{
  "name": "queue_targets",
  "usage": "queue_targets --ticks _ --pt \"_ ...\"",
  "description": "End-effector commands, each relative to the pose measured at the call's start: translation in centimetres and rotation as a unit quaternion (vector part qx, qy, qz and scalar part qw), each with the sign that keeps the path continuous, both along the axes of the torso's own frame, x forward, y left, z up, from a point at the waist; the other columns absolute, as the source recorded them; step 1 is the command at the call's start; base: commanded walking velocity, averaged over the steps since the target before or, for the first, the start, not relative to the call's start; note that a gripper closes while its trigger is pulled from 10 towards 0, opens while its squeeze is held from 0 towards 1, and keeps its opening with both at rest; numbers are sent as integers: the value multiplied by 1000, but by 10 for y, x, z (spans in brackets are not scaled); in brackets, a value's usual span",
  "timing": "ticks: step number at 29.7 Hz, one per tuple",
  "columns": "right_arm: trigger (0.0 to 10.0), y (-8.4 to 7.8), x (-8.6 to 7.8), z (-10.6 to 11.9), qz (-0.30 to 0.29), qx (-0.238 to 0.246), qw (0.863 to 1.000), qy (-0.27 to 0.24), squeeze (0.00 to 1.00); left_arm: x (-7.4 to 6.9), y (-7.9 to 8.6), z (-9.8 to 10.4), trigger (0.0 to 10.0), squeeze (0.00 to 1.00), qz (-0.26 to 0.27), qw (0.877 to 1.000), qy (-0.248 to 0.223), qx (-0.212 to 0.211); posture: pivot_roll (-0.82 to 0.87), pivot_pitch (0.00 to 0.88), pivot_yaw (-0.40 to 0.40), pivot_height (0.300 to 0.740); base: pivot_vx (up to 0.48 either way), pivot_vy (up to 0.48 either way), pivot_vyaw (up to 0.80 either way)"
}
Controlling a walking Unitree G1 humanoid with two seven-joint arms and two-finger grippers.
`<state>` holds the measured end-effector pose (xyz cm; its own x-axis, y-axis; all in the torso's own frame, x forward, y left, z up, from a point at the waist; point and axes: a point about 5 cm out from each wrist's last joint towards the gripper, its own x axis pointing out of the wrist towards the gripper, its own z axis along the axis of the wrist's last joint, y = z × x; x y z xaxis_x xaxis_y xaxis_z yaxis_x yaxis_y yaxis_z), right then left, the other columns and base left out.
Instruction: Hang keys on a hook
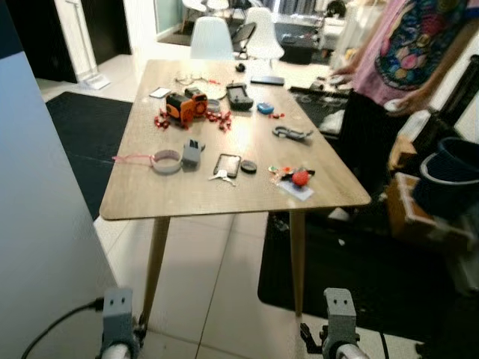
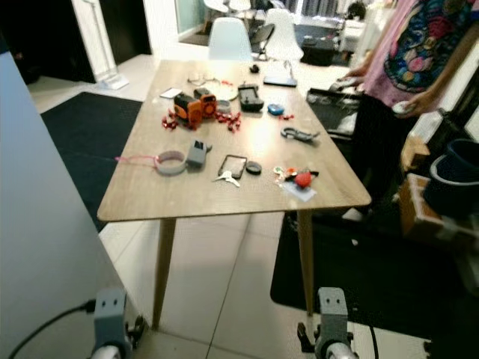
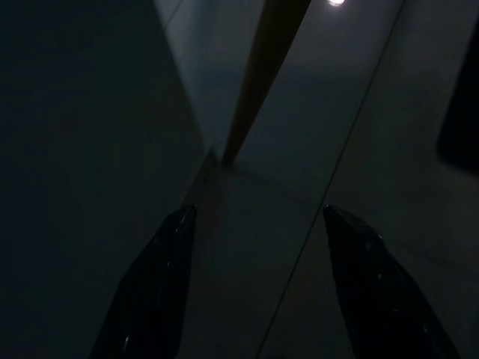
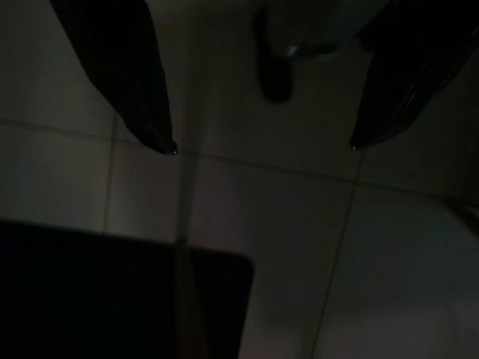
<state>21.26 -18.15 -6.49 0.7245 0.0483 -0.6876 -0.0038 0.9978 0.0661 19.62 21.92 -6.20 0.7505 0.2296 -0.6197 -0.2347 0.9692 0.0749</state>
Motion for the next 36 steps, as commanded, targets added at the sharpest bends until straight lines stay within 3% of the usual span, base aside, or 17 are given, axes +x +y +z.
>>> queue_targets --ticks 1,29,36 --pt "10000 1 2 2 10 -2 1000 -5 0 0 2 0 10000 0 2 1000 -1 1 45 36 -13 740 0 0 0" --pt "10000 4 -1 -1 27 -1 1000 6 0 1 4 2 10000 0 4 1000 -13 8 49 56 -16 740 0 0 0" --pt "10000 5 -2 -2 28 -1 1000 8 0 2 3 2 10000 0 -1 1000 -8 11 48 56 -15 740 0 -439 0"
